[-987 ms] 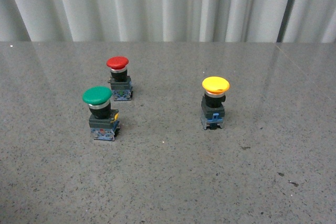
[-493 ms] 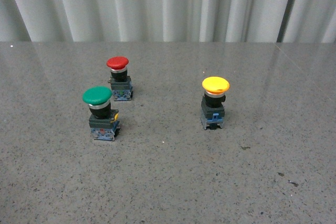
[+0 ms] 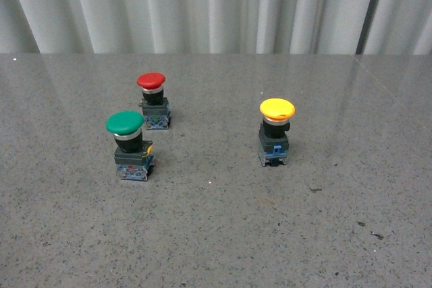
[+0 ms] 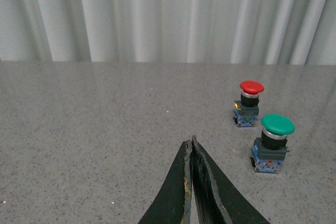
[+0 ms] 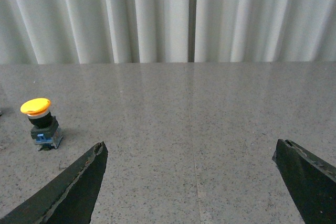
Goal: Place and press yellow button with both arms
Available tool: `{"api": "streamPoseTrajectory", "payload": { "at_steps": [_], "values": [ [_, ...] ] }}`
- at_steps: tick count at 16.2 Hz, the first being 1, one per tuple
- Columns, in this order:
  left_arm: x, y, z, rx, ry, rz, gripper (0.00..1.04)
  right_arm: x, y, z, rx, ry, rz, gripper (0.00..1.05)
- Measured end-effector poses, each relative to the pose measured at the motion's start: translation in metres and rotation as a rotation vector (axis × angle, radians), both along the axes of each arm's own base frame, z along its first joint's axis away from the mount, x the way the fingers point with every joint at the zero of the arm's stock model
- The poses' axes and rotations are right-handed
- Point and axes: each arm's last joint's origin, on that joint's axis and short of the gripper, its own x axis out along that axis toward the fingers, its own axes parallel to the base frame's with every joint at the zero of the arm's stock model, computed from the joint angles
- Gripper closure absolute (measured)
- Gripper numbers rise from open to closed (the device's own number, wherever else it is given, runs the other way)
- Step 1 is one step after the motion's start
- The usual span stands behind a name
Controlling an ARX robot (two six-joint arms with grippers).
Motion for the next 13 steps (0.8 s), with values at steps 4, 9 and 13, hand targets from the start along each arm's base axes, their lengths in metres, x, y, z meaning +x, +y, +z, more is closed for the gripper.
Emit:
{"api": "streamPoseTrajectory", "payload": {
  "at_steps": [4,9,13],
  "values": [
    [-0.001,0.0,0.001,0.0,-0.011,0.0,1.03,0.0,0.0,0.0,0.0,0.0,0.0,0.06],
    [-0.012,0.0,-0.006,0.0,0.048,-0.001,1.03,0.0,0.0,0.0,0.0,0.0,0.0,0.06],
    [-0.014,0.0,-0.002,0.0,0.0,0.002,1.03,0.0,0.0,0.0,0.0,0.0,0.0,0.06]
  ]
}}
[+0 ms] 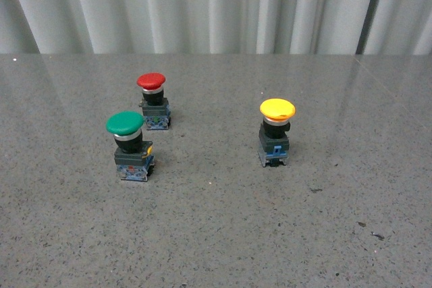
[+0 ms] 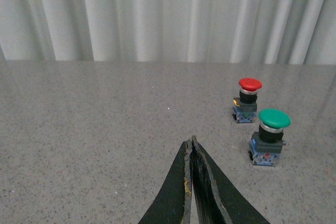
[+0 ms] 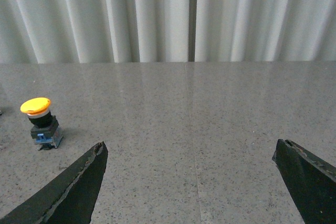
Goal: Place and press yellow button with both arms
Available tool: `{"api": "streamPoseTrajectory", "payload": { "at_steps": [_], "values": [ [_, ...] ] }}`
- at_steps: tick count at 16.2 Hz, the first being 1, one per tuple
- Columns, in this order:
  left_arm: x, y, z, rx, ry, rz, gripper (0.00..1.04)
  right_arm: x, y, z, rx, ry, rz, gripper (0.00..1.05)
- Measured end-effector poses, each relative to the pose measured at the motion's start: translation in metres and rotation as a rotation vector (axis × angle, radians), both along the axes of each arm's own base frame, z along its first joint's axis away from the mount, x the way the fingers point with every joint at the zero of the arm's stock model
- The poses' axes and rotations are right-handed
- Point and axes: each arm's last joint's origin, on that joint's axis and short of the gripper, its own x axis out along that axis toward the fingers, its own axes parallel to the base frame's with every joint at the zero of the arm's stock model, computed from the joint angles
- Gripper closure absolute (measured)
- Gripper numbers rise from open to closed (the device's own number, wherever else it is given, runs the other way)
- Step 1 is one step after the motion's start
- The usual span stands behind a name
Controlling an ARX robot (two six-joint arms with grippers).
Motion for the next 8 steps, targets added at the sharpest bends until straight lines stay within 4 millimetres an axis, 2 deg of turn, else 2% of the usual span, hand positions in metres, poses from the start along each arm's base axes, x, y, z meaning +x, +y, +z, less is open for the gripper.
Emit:
{"api": "streamPoseTrajectory", "payload": {
  "at_steps": [1,2,8],
  "values": [
    [0.0,0.0,-0.0006,0.0,0.006,-0.001,1.03,0.0,0.0,0.0001,0.0,-0.001,0.0,0.06],
    [0.0,0.0,-0.0005,-0.002,0.005,0.0,0.98,0.0,0.0,0.0001,0.0,-0.001,0.0,0.06],
    [0.0,0.0,-0.0004,-0.002,0.005,0.0,0.28,0.0011,0.0005,0.0004,0.004,0.004,-0.022,0.06]
  ]
}}
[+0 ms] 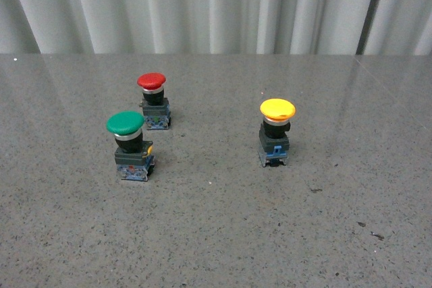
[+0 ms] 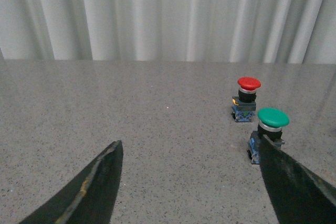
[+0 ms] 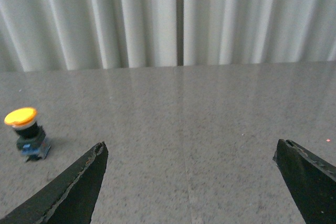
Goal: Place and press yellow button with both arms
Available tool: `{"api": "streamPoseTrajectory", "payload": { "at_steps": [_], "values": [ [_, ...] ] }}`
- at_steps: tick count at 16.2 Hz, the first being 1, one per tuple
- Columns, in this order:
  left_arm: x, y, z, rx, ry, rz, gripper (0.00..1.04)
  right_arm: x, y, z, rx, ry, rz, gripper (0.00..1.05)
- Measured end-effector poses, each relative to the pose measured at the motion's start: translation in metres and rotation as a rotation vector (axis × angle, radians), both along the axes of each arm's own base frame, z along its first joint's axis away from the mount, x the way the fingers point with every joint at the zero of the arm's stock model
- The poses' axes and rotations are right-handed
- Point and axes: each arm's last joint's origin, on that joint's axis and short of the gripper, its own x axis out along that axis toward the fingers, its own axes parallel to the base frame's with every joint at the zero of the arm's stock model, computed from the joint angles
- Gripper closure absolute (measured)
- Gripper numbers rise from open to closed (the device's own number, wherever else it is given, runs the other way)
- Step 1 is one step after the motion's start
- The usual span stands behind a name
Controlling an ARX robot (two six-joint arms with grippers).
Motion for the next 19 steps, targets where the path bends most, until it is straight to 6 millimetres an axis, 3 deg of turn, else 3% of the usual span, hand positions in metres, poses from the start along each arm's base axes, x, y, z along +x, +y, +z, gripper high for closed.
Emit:
{"api": "streamPoseTrajectory", "payload": {
  "at_steps": [1,2,3,5,7,9,11,13,17,19],
  "values": [
    [0.0,0.0,0.0,0.0,0.0,0.0,0.15,0.01,0.004,0.013,0.002,-0.019,-0.011,0.06],
    [0.0,0.0,0.0,0.001,-0.001,-0.001,0.05,0.026,0.011,0.04,0.002,-0.075,0.039,0.06],
    [0.0,0.0,0.0,0.0,0.0,0.0,0.07,0.045,0.022,0.07,0.004,-0.155,0.117,0.06],
    [0.0,0.0,0.0,0.0,0.0,0.0,0.07,0.092,0.052,0.101,0.0,-0.198,0.259,0.06],
    [0.0,0.0,0.0,0.0,0.0,0.0,0.07,0.144,0.093,0.087,-0.032,-0.037,0.392,0.06],
    [0.0,0.0,0.0,0.0,0.0,0.0,0.07,0.175,0.13,0.072,-0.066,0.061,0.493,0.06],
    [0.0,0.0,0.0,0.0,0.0,0.0,0.07,0.191,0.148,0.057,-0.094,0.123,0.528,0.28],
    [0.0,0.0,0.0,0.0,0.0,0.0,0.07,0.199,0.152,0.038,-0.102,0.199,0.537,0.52],
    [0.0,0.0,0.0,0.0,0.0,0.0,0.07,0.211,0.151,0.03,-0.066,0.264,0.544,0.98],
    [0.0,0.0,0.0,0.0,0.0,0.0,0.07,0.222,0.144,0.018,-0.005,0.345,0.513,1.03]
  ]
}}
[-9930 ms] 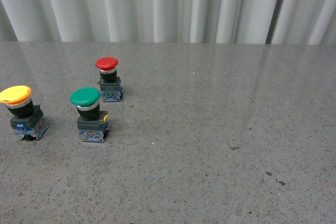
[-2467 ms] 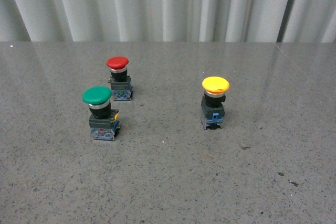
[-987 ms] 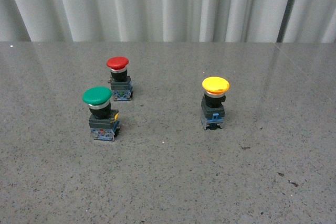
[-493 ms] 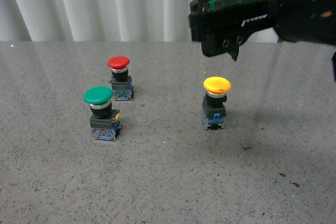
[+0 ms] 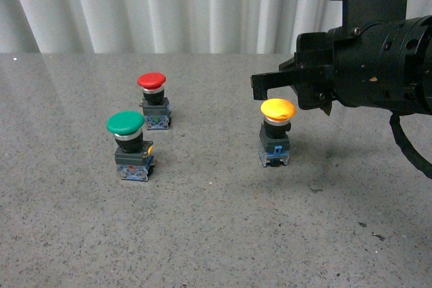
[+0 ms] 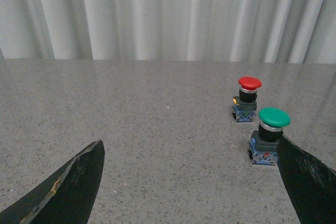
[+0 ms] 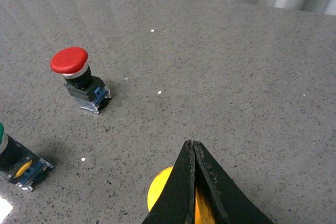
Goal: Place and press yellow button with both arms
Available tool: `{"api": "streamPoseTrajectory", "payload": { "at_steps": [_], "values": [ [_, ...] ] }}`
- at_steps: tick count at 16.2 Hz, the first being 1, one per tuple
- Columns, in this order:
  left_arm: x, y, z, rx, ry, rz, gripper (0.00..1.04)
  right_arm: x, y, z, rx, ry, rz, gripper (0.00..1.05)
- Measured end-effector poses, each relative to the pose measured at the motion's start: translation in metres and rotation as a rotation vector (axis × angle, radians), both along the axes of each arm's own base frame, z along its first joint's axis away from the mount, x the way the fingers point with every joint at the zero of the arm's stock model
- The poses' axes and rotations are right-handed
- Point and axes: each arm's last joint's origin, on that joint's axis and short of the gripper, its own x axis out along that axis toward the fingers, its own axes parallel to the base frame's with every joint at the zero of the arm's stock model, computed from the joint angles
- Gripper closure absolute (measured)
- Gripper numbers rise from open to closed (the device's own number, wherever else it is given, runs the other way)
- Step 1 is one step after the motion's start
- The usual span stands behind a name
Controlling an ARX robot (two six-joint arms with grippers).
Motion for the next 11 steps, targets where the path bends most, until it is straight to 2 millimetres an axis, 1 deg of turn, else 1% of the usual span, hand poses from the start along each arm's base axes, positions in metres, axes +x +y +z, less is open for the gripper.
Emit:
{"api": "streamPoseTrajectory", "payload": {
  "at_steps": [8,11],
  "values": [
    [0.0,0.0,0.0,0.0,0.0,0.0,0.07,0.004,0.001,-0.02,-0.008,0.075,0.011,1.03],
    [0.0,0.0,0.0,0.0,0.0,0.0,0.07,0.004,0.001,-0.021,-0.015,0.091,0.011,1.03]
  ]
}}
